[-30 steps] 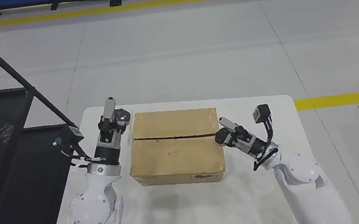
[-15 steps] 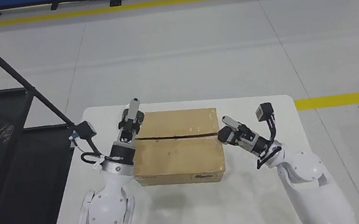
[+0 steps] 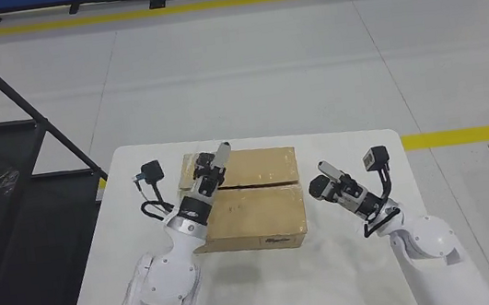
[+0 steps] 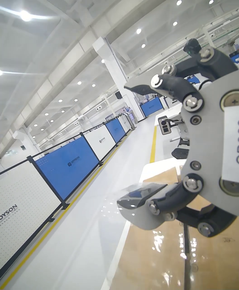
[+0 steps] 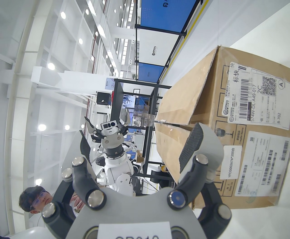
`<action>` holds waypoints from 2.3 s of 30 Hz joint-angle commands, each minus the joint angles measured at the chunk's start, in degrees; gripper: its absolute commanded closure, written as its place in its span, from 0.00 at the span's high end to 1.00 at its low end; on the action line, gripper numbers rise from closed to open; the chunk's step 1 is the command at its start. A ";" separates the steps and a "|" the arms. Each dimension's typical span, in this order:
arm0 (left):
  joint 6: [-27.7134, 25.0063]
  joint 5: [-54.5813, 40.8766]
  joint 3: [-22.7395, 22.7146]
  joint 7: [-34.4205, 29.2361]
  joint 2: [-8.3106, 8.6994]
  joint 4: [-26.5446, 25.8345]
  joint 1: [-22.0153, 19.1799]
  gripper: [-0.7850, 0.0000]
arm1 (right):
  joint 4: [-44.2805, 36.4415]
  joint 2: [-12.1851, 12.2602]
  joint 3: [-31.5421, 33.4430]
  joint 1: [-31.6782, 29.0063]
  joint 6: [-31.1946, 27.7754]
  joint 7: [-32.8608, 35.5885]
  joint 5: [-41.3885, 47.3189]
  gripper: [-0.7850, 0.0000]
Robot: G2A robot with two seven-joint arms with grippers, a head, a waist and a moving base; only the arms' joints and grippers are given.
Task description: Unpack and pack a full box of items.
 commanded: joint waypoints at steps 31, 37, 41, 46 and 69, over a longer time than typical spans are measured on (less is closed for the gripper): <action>-2.46 5.98 8.87 -1.07 -1.88 7.70 -4.07 1.00 | -5.24 1.46 0.32 -6.67 -1.85 -5.42 1.54 1.00; -2.13 5.92 10.31 -0.75 -2.44 9.24 -5.24 1.00 | -7.30 1.91 2.00 -8.94 -2.74 -6.05 2.29 1.00; -2.11 5.90 11.24 -0.57 -2.82 10.35 -6.03 1.00 | -8.45 2.19 3.16 -10.57 -3.31 -6.57 2.79 1.00; -2.07 5.83 12.24 -0.31 -3.31 11.72 -7.00 1.00 | -9.22 2.51 4.49 -12.21 -3.97 -7.08 3.65 1.00; -2.16 5.97 15.58 1.43 -5.38 16.38 -9.52 1.00 | -12.88 3.44 7.29 -17.48 -5.32 -10.35 5.70 1.00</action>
